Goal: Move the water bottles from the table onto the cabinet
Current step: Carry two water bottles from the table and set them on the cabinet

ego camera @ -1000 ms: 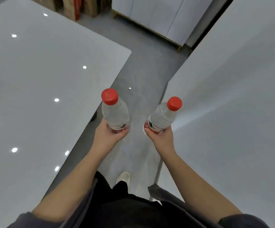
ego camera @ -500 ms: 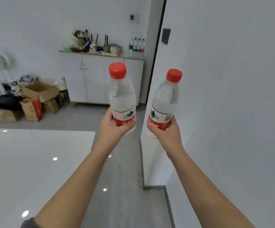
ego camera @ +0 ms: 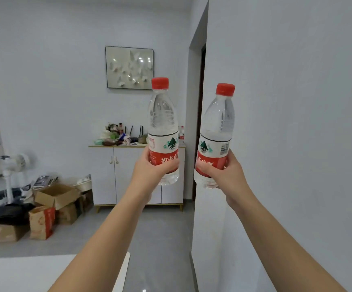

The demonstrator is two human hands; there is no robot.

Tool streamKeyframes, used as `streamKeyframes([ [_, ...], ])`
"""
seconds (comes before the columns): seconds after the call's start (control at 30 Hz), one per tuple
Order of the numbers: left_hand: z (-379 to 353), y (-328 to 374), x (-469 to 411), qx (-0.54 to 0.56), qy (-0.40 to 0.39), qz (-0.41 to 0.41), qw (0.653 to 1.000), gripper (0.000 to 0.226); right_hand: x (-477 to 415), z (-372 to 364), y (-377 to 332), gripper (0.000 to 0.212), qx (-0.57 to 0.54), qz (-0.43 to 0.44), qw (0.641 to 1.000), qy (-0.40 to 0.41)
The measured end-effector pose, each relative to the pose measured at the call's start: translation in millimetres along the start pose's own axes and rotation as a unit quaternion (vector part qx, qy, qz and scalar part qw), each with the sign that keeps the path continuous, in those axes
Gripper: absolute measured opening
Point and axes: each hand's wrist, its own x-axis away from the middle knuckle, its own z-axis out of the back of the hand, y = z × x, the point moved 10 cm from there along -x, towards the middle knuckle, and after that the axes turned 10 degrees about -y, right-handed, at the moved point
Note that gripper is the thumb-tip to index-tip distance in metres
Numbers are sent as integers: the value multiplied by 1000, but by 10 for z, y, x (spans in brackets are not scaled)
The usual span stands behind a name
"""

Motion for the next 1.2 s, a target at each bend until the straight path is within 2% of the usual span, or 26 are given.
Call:
streamKeyframes([
  [0.3,108,-49,-208,34,7,20,999,59,-222,-74,-19,49,-16,5,1000,-18],
  [0.5,121,-48,-366,34,-4,9,999,55,-418,-171,71,46,-18,-3,999,-30],
  [0.67,140,-138,-566,37,-9,16,999,49,-603,-254,203,60,-11,-23,999,-29],
  [1.2,356,-868,-1691,0,20,49,999,54,-1781,-146,949,55,-41,-33,999,-12],
])
